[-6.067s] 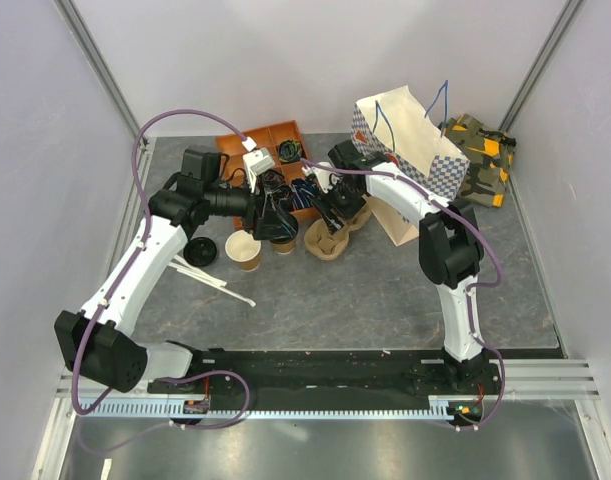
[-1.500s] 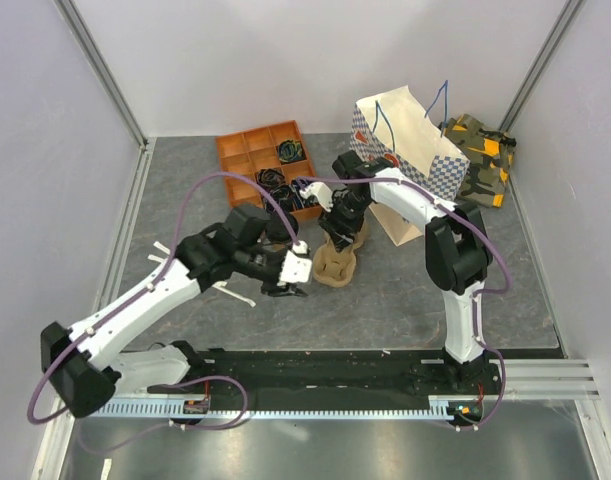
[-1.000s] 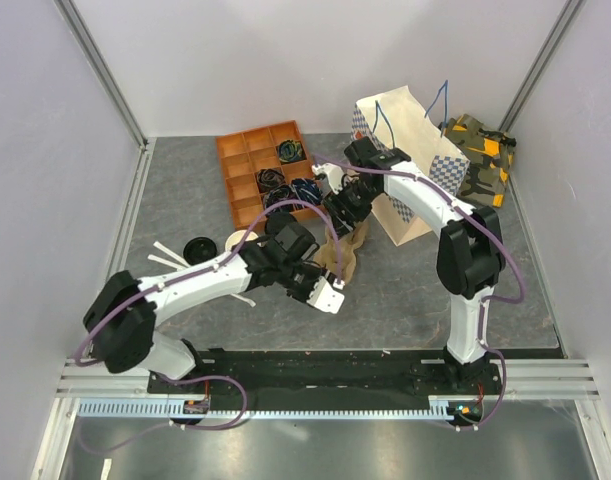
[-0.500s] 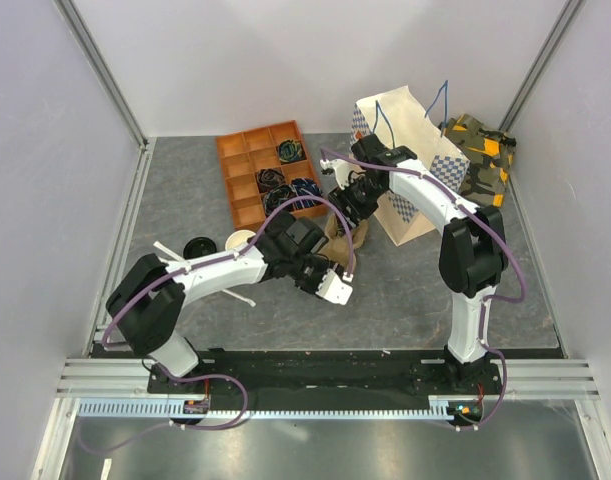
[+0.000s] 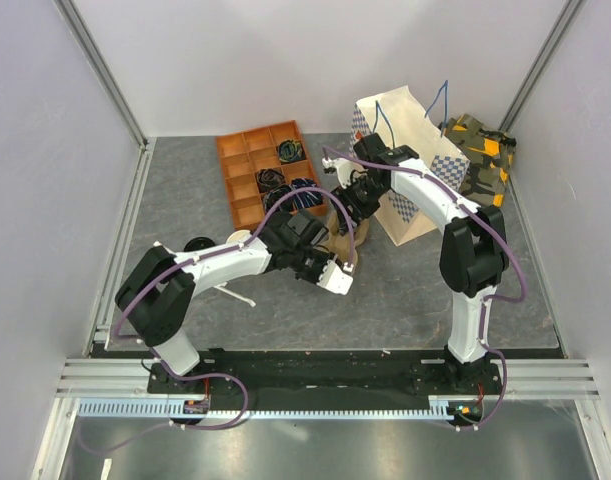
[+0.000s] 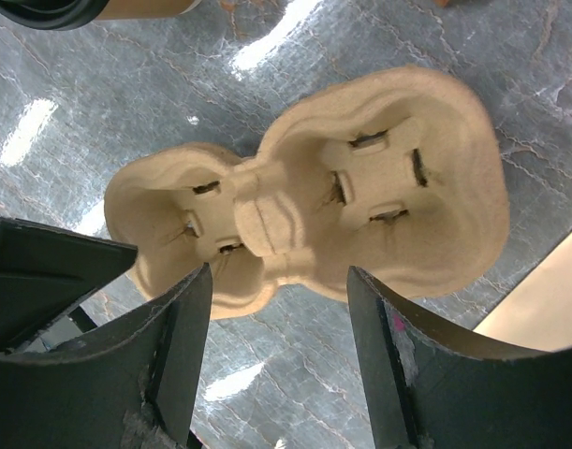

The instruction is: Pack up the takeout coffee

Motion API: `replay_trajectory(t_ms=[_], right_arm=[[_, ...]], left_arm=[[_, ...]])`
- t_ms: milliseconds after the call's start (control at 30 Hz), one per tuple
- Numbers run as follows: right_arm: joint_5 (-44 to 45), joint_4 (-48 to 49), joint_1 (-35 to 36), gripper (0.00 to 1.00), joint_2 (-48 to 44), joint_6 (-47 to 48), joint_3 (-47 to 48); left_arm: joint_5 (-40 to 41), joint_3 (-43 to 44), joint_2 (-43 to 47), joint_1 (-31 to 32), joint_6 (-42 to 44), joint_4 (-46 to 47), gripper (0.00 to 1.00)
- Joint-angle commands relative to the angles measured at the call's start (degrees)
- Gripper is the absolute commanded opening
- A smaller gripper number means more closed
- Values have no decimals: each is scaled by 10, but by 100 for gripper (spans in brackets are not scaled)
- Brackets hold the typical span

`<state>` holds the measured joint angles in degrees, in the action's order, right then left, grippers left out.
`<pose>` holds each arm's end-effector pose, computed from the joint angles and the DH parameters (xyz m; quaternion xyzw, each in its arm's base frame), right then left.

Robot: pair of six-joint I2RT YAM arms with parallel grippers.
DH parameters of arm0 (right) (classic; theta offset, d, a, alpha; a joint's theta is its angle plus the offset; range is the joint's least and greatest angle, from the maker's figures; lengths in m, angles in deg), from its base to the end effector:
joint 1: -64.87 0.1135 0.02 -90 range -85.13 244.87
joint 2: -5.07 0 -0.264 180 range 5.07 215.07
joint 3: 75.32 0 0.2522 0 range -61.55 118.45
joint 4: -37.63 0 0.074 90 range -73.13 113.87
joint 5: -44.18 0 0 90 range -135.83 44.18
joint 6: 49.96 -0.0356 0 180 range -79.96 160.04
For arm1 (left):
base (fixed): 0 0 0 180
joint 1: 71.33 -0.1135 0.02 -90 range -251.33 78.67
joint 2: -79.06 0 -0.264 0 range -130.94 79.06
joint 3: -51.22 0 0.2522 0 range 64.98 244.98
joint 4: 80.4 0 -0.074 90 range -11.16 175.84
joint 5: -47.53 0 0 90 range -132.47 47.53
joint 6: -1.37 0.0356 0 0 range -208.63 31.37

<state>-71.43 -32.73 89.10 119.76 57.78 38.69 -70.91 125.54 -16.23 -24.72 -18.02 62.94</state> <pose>0.3739 0.1851 0.2500 -0.3785 0.8849 0.2273 0.1480 0.2186 -0.2560 0.1972 0.8304 0.4264 -0.1746 0.3133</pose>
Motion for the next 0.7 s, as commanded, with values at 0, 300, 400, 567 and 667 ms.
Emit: replay_trajectory(t_ms=[0, 300, 400, 567, 667], right_arm=[[-6, 3, -3, 68, -31, -2, 1], [-9, 4, -5, 68, -32, -2, 7], [-15, 5, -7, 68, -34, -3, 6], [-20, 4, -7, 70, -38, -3, 7], [-21, 3, -8, 70, -37, -2, 11]], left_arm=[[-12, 33, -1, -4, 18, -9, 27], [-6, 44, 0, -8, 7, -24, 6], [1, 44, 3, -9, -7, -16, 2], [8, 30, 20, -9, -12, 7, 2], [4, 26, 26, -9, -14, 13, 2]])
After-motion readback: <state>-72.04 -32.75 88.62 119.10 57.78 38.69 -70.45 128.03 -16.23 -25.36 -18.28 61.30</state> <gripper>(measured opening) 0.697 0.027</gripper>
